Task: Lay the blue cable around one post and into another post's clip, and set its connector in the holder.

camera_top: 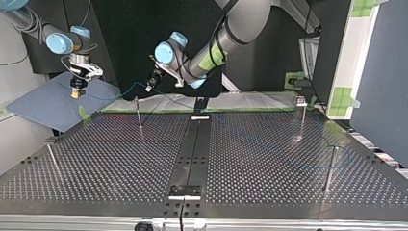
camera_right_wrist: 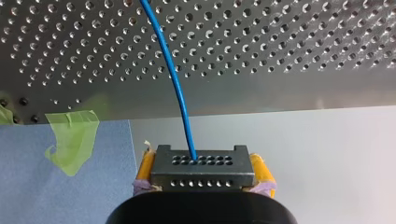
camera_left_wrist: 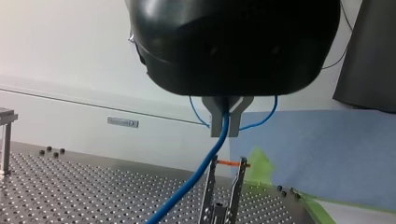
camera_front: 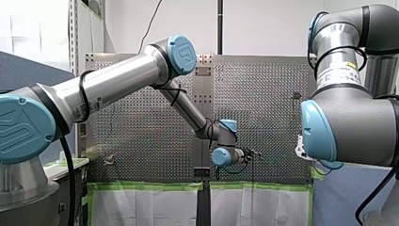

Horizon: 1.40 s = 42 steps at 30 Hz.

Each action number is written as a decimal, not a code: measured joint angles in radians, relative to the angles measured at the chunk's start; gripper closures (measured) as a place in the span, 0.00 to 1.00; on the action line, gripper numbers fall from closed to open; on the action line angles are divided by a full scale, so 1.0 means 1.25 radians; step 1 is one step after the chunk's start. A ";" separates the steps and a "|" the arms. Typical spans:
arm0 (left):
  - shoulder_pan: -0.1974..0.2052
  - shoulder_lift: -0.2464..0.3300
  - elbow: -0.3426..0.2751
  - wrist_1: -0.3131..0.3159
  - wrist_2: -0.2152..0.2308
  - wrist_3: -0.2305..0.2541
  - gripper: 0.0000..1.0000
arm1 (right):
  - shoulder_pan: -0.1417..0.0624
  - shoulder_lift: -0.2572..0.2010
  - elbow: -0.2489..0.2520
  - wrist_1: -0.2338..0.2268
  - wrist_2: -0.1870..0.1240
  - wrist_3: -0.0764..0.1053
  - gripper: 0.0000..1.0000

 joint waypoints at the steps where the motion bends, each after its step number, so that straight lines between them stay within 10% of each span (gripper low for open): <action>1: -0.001 0.000 0.000 -0.001 0.000 0.000 0.99 | -0.001 0.000 0.000 0.002 0.000 0.000 1.00; 22: -0.009 0.001 0.005 -0.038 0.002 0.028 0.99 | -0.040 0.012 -0.001 0.035 0.012 0.029 1.00; 42: 0.043 0.000 0.022 -0.045 -0.002 0.023 0.99 | -0.029 0.013 -0.031 0.036 -0.080 0.054 1.00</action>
